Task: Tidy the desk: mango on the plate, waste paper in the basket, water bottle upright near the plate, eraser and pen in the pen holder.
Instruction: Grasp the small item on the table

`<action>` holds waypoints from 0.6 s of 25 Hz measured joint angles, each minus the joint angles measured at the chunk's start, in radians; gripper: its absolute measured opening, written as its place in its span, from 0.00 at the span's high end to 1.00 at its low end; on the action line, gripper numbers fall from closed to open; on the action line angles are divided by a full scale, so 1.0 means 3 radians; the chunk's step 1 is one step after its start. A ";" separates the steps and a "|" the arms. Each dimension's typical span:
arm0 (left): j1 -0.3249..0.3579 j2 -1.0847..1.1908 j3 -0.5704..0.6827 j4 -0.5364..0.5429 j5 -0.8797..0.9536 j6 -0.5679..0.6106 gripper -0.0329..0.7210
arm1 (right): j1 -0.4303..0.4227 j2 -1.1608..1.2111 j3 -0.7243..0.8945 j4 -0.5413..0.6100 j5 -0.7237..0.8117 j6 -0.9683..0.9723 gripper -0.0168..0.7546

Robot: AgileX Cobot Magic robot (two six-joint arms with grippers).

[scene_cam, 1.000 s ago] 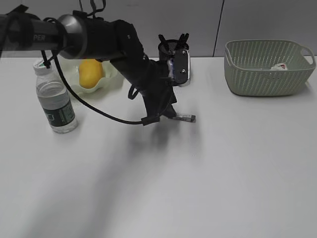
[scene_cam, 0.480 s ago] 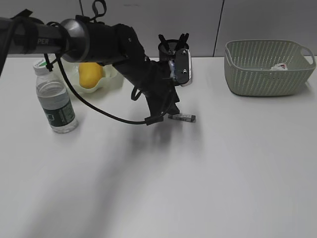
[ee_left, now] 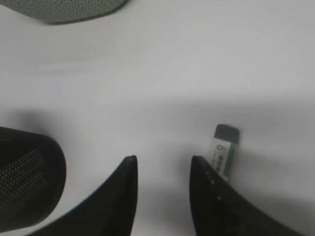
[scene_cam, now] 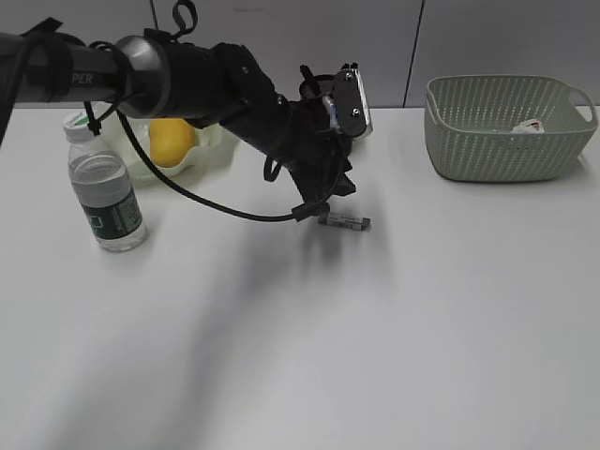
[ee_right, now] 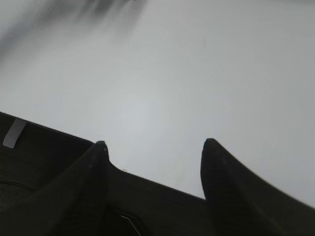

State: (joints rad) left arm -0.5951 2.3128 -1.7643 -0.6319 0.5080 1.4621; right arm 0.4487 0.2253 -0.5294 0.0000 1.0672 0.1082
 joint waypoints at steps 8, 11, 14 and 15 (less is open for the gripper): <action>-0.0014 0.0000 0.0000 -0.0219 0.0224 0.0559 0.46 | 0.0000 0.0000 0.0000 0.0000 0.0000 0.0009 0.38; -0.0025 0.0019 0.0000 -0.0256 0.0173 0.0713 0.44 | 0.0000 0.0000 0.0000 0.0000 0.0000 0.0009 0.40; -0.0028 0.0094 0.0000 -0.0256 0.0156 0.0742 0.43 | 0.0000 0.0000 0.0000 0.0000 0.0000 0.0009 0.43; -0.0028 0.0133 0.0000 -0.0256 0.0187 0.0747 0.43 | 0.0000 0.0000 0.0000 0.0000 0.0000 0.0009 0.44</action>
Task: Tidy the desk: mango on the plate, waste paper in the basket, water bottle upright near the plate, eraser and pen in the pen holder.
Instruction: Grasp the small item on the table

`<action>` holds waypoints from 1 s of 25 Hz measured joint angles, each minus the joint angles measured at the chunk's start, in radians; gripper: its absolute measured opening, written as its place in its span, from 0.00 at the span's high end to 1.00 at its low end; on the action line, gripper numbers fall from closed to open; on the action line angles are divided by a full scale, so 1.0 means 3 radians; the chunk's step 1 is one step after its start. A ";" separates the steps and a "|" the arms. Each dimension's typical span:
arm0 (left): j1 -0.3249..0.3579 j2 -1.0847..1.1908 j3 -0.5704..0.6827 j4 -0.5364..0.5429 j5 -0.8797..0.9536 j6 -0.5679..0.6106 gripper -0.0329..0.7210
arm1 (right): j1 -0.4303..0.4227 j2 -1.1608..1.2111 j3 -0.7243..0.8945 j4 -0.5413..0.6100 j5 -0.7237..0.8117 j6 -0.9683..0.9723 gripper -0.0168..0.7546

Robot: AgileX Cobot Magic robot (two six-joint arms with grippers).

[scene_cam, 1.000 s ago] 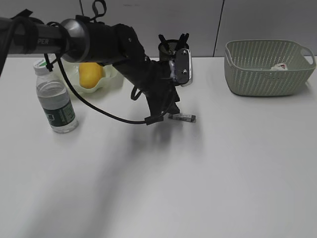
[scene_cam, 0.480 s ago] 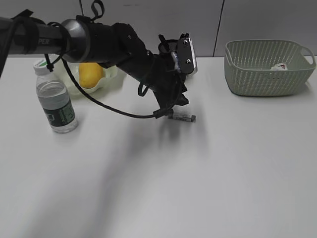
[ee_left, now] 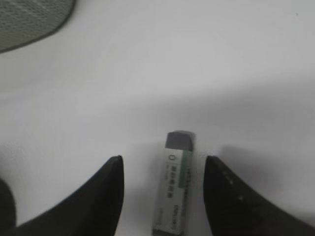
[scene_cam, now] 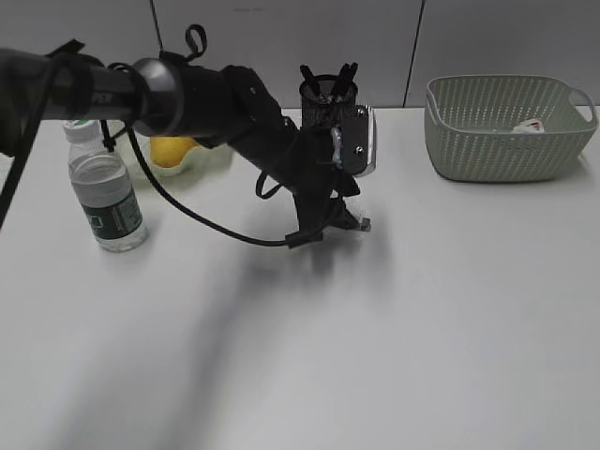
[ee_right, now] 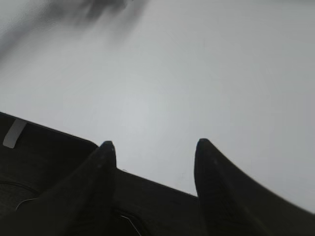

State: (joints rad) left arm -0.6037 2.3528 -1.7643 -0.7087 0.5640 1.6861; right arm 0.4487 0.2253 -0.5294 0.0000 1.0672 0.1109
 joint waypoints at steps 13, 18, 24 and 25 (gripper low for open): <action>0.0145 0.0129 -0.0003 0.0079 0.0120 -0.0113 0.51 | 0.0000 0.0000 0.0000 0.0000 0.0000 0.0000 0.46; 0.0222 0.0132 -0.0017 0.0047 0.0267 -0.0129 0.51 | 0.0000 0.0000 0.0000 0.0000 -0.0004 0.0000 0.46; 0.0229 0.0168 -0.0031 -0.0088 0.0406 -0.0143 0.56 | 0.0000 0.0000 0.0000 0.0000 -0.0011 0.0000 0.46; 0.0229 0.0184 -0.0035 -0.0126 0.0422 -0.0144 0.57 | 0.0000 0.0000 0.0000 0.0000 -0.0011 0.0000 0.46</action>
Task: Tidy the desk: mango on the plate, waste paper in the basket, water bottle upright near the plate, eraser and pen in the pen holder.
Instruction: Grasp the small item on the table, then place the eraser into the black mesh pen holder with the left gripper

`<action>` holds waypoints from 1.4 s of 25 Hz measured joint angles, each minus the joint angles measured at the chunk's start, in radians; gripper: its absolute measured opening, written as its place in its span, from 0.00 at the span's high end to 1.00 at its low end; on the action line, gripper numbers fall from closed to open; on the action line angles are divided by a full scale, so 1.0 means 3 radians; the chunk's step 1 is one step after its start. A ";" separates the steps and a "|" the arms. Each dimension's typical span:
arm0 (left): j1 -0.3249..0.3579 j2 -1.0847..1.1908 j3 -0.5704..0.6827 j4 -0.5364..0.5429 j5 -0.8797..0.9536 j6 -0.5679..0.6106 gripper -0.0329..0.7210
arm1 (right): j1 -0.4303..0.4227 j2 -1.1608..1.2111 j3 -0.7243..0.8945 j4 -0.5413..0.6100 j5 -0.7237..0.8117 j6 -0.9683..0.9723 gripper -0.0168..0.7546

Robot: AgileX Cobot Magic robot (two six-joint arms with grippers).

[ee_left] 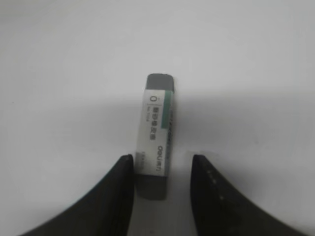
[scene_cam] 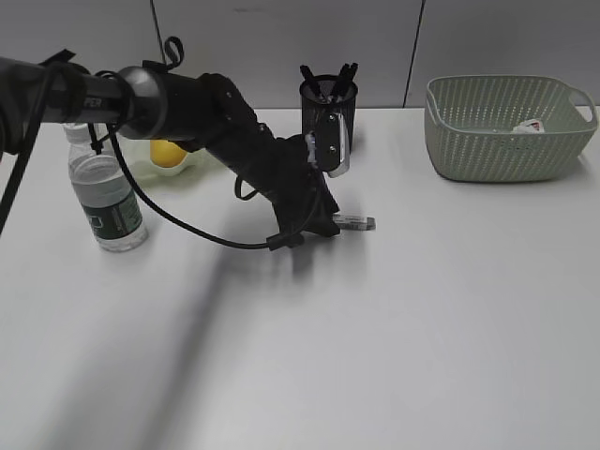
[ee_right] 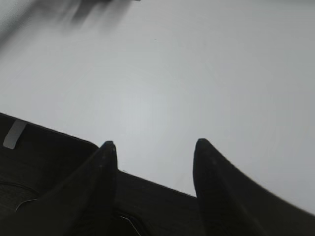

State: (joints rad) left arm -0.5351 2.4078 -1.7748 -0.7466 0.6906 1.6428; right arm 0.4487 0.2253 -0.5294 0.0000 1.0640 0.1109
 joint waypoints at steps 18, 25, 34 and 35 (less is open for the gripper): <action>-0.0032 0.0087 -0.0190 -0.0029 0.0200 -0.0313 0.77 | 0.0000 0.0000 0.0000 0.0000 -0.0006 0.0001 0.46; 0.0283 -0.0297 -0.0172 -0.0098 0.0642 -0.0583 0.77 | 0.0000 0.0000 0.0000 0.0000 -0.0006 0.0001 0.46; 0.0762 -0.0766 -0.0172 -0.0804 0.0140 -0.0832 0.77 | 0.0000 0.0000 0.0000 0.0000 -0.0014 0.0004 0.46; 0.0766 -0.0766 -0.0172 -0.0910 -0.0016 -0.0835 0.77 | 0.0000 0.0000 0.0000 0.0000 -0.0014 0.0004 0.46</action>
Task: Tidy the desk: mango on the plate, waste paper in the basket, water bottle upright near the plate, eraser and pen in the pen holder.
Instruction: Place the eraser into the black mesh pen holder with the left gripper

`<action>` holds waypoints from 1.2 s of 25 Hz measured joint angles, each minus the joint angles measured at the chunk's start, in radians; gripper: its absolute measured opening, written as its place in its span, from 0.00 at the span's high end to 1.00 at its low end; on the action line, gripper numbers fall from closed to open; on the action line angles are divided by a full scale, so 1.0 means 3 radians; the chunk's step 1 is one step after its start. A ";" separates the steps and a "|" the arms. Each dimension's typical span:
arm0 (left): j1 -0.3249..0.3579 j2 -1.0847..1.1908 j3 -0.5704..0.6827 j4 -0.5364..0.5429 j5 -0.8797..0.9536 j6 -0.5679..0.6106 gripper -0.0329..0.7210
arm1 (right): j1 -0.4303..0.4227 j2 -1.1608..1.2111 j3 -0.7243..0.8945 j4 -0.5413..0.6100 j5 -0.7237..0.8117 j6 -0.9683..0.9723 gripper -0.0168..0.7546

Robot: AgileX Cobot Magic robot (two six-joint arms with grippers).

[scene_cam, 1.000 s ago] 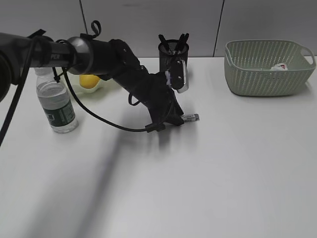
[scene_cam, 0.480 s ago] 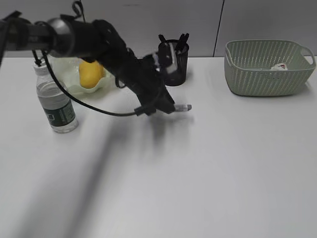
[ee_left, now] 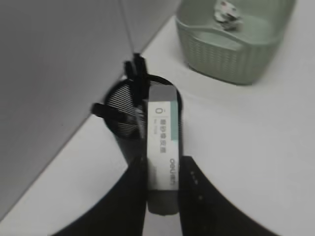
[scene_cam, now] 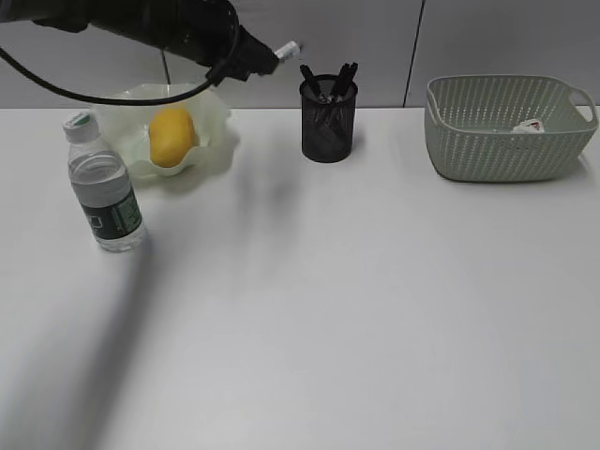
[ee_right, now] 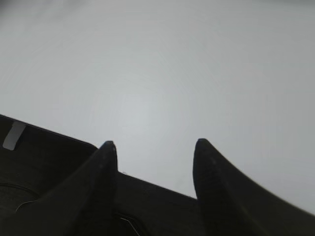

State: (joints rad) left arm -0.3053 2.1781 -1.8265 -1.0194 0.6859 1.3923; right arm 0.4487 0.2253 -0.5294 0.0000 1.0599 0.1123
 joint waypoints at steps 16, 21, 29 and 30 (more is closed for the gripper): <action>-0.0006 0.0769 -0.1111 -0.0557 0.0137 -0.0061 0.77 | 0.0000 0.0000 0.0000 0.0000 -0.0011 0.0008 0.50; -0.0047 0.0924 -0.1145 -0.0542 0.0151 -0.0086 0.77 | 0.0000 0.0000 0.0000 0.0000 -0.0013 0.0008 0.51; -0.0105 0.1009 -0.1159 -0.0526 0.0002 -0.0099 0.73 | 0.0000 0.0000 0.0000 0.0000 -0.0015 0.0008 0.51; -0.0105 0.1009 -0.1162 -0.0526 -0.0025 -0.0099 0.68 | 0.0000 0.0000 0.0000 0.0000 -0.0015 0.0008 0.51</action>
State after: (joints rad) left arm -0.3367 2.4807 -2.1751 -1.1774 0.6783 1.3627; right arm 0.4487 0.2253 -0.5294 0.0000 1.0555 0.1147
